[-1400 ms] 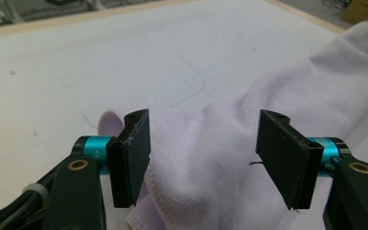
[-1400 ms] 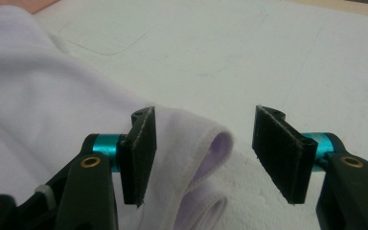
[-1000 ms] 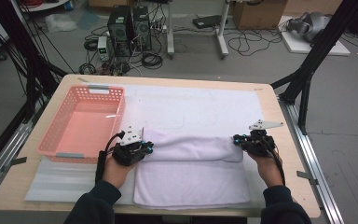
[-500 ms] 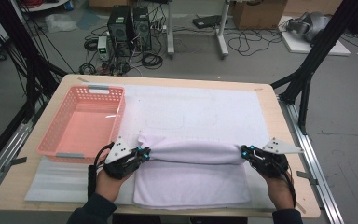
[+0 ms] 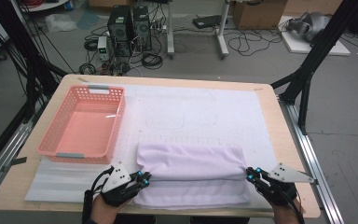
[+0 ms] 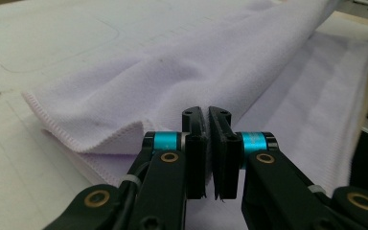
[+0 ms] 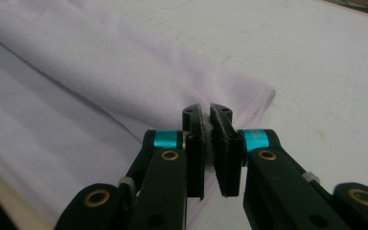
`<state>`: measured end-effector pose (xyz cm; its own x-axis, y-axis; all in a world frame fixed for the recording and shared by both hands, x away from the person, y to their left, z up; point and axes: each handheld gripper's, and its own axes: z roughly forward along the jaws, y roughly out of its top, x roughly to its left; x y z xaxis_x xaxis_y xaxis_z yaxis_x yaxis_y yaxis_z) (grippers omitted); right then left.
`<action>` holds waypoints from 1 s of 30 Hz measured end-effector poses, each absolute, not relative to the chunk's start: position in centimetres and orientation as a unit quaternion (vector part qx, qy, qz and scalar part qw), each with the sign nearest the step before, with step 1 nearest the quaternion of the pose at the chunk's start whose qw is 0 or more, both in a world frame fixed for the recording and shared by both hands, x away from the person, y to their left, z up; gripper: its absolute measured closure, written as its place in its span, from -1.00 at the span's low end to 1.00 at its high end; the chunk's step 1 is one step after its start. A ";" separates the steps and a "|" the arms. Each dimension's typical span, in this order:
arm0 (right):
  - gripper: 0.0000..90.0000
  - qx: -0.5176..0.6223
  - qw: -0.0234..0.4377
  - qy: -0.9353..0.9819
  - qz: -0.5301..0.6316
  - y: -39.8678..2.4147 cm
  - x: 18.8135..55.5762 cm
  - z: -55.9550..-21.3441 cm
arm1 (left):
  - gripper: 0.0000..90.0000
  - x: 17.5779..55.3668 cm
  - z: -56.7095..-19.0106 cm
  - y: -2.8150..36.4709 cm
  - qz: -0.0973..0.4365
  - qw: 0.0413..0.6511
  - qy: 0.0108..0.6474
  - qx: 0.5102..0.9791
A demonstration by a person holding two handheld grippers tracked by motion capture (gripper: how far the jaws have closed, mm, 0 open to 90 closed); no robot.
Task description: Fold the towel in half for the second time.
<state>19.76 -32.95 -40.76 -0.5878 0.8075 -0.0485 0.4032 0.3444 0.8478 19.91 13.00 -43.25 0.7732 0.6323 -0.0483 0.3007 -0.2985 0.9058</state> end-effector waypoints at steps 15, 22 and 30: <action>0.24 0.422 0.226 0.759 0.441 -34.6 16.7 -40.4 | 0.02 18.3 -42.1 15.7 0.135 0.566 0.348 0.736; 0.23 0.408 0.216 0.800 0.383 -32.4 18.6 -42.3 | 0.05 18.6 -43.2 15.7 0.115 0.526 0.356 0.764; 0.29 0.399 0.200 0.808 0.385 -31.7 19.0 -42.7 | 0.36 18.2 -44.5 14.4 0.103 0.465 0.345 0.809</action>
